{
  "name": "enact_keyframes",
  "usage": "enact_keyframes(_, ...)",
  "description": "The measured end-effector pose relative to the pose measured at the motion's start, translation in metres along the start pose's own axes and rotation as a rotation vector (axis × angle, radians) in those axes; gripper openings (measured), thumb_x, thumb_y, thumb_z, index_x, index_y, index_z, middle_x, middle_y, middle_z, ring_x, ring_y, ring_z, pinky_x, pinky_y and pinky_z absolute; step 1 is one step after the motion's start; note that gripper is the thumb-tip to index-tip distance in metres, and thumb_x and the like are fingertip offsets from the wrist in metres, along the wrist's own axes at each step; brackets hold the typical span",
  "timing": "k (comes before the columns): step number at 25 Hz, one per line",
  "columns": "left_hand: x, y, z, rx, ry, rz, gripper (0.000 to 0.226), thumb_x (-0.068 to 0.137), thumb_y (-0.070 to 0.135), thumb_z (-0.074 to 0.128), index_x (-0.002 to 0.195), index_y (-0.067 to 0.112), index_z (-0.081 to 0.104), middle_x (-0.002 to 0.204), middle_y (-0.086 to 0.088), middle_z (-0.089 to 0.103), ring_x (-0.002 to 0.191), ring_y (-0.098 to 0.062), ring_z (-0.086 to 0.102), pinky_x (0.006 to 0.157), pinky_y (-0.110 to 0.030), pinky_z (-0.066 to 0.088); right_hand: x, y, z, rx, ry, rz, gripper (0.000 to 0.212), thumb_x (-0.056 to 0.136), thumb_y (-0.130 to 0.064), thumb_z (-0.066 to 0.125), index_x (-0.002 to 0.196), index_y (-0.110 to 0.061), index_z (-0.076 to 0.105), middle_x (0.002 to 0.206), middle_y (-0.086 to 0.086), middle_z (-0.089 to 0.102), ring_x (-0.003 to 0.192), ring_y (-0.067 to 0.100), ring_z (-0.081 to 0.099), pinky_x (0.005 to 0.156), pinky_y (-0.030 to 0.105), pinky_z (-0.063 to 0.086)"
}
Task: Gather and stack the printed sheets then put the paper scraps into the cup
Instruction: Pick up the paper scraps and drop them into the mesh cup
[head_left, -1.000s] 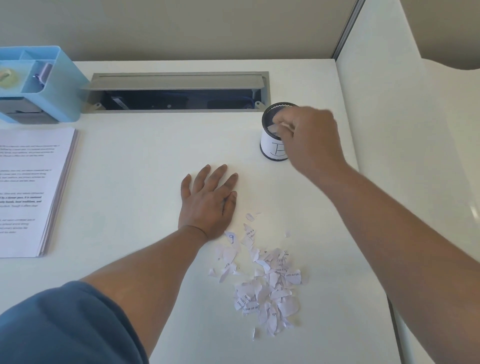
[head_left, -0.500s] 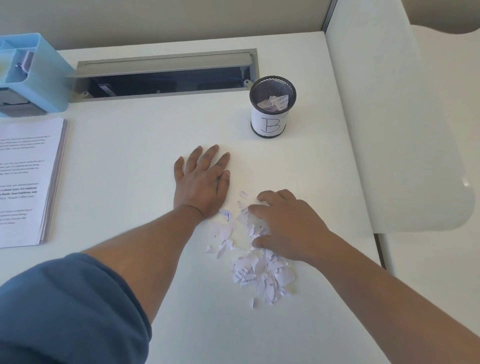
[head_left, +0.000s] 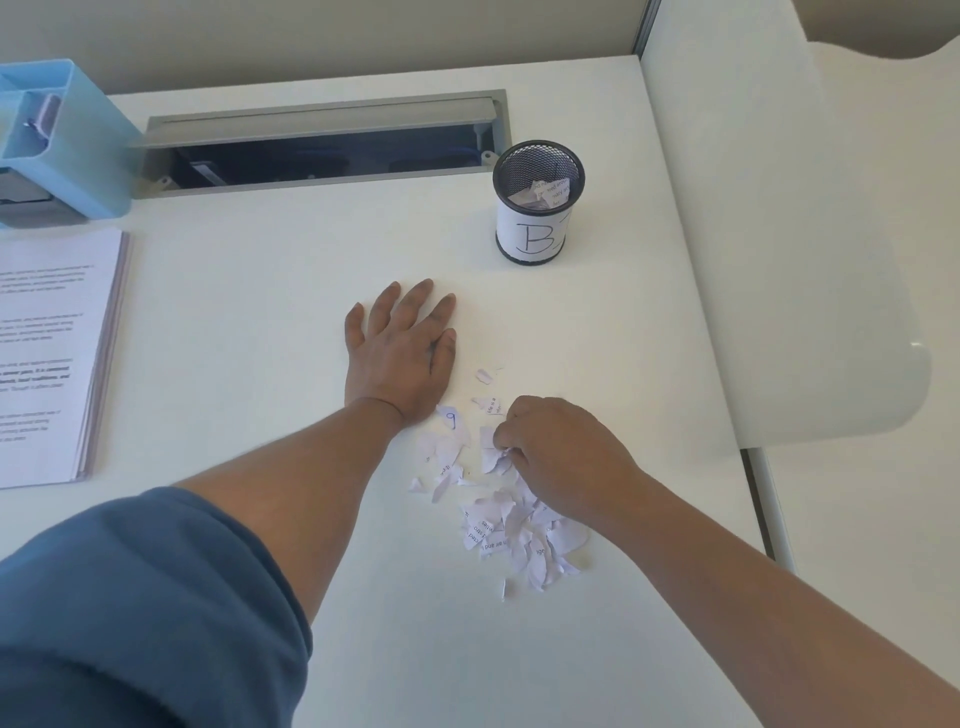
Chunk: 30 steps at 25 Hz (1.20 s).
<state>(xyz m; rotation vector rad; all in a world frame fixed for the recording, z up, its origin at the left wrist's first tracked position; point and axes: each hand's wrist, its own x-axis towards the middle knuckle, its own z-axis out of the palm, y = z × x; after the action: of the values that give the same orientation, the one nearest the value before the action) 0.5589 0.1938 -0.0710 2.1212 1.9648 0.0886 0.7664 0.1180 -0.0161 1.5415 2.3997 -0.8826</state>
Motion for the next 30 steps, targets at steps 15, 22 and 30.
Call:
enact_keyframes(15,0.001,-0.002,-0.002,-0.033,-0.005,0.012,0.05,0.107,0.046,0.028,0.156,0.042,0.036,0.17,0.013,0.02,0.158,-0.023,0.005,0.126,-0.053,-0.002,0.069,0.024,-0.142,0.41,0.728,0.112,0.014,0.09,-0.017,0.071,0.101,-0.02,0.08,0.079,-0.015,0.065,0.067,-0.003,0.059,0.068,0.004,0.039)
enact_keyframes(22,0.001,-0.003,-0.001,-0.031,-0.014,0.013,0.05,0.107,0.046,0.027,0.157,0.042,0.034,0.17,0.013,0.018,0.158,-0.024,0.005,0.126,-0.054,-0.003,0.12,0.038,-0.164,0.288,0.68,0.164,0.021,0.094,-0.014,0.064,0.109,-0.021,0.077,0.094,-0.005,0.071,0.081,0.013,0.065,0.079,0.023,0.053)
enact_keyframes(30,0.001,-0.004,0.001,-0.034,-0.004,0.021,0.05,0.107,0.047,0.028,0.156,0.042,0.036,0.169,0.012,0.021,0.158,-0.024,0.007,0.125,-0.055,0.0,0.108,0.026,-0.153,0.151,0.752,0.084,0.021,0.087,-0.006,0.056,0.101,-0.008,0.072,0.093,0.011,0.072,0.09,0.036,0.063,0.079,0.046,0.053)
